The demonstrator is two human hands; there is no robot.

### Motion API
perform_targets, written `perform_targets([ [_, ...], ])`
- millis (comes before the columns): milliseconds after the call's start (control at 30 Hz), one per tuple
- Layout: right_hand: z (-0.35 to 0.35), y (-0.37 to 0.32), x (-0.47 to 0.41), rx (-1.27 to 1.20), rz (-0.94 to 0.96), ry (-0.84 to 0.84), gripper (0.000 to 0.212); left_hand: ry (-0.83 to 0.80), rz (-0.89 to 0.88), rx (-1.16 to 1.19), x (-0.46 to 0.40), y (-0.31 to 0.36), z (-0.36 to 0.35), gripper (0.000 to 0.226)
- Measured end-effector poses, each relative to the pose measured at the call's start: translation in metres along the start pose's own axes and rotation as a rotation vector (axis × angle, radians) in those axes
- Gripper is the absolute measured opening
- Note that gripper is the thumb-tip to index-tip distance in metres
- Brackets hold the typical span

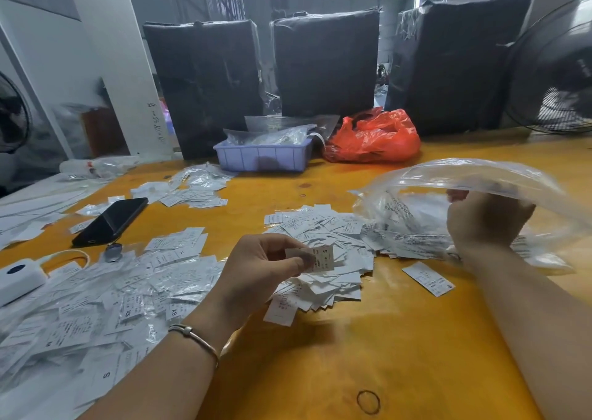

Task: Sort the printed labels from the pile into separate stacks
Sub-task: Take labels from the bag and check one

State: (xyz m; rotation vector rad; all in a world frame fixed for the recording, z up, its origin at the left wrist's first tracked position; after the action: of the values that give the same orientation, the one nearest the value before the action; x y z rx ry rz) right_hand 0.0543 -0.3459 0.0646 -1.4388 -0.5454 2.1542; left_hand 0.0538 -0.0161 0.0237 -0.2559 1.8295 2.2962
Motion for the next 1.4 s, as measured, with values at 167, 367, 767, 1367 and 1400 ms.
perform_targets([
  [167,-0.008,-0.019,0.002,-0.231,-0.026,-0.092,0.013,0.006,-0.003,0.006,0.000,0.000,0.000,0.013],
  [367,-0.036,-0.046,0.059,-0.964,-0.622,-0.517,0.021,0.030,0.024,0.132,-0.003,0.002,0.007,0.008],
  [767,-0.013,-0.125,0.105,-1.151,-0.220,-0.849,0.015,-0.122,0.040,0.239,0.003,0.007,-0.011,0.019],
  [1367,-0.017,-0.112,0.091,-1.039,-0.249,-0.753,0.012,0.171,0.024,0.226,-0.006,0.001,0.023,0.024],
  [1400,-0.017,-0.106,0.087,-1.010,-0.258,-0.716,0.011,0.185,0.037,0.254,-0.006,0.001,0.025,0.031],
])
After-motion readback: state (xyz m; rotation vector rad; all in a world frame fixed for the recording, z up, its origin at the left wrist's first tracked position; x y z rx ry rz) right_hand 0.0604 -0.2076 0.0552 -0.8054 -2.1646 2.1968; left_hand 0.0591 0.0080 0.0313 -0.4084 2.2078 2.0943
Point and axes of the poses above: each hand's wrist, its own x-axis away from the middle knuckle, its own z-axis out of the back of the hand, y = z × x, the point moved 10 cm from there along -x, towards the middle knuckle, and after that the axes turned 10 degrees about y, right-handed, at the moved point
